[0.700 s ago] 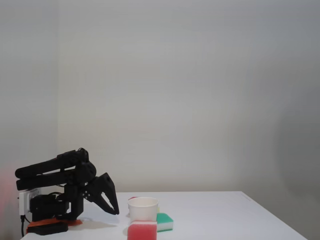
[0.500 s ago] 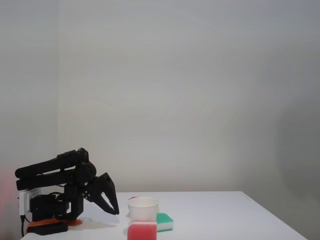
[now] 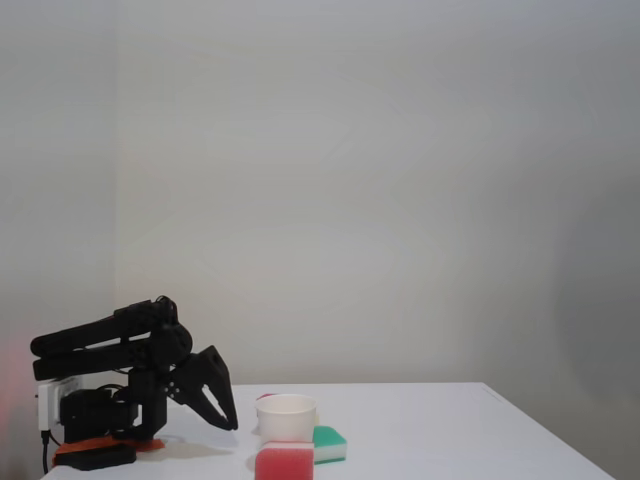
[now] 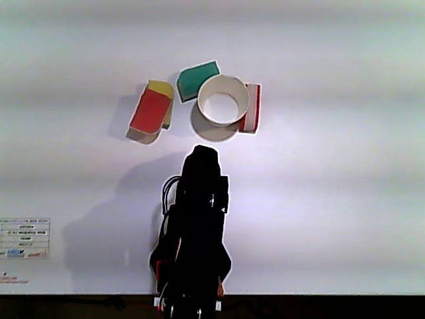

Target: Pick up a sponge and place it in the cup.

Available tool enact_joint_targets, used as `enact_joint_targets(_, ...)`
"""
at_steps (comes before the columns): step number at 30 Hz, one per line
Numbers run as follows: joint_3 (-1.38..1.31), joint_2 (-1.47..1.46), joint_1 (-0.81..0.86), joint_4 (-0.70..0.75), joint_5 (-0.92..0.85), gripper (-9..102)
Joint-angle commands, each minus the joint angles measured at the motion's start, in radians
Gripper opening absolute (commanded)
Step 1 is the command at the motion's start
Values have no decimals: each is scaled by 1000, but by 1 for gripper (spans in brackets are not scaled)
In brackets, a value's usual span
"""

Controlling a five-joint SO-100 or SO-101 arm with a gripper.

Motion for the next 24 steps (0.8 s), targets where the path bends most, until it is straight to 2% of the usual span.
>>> enact_joint_targets(1,-5,6,8,84,14,0)
enact_joint_targets(19,-8,-2,-29,78,12,0)
enact_joint_targets(24,-94,-87,-31,89,17,0)
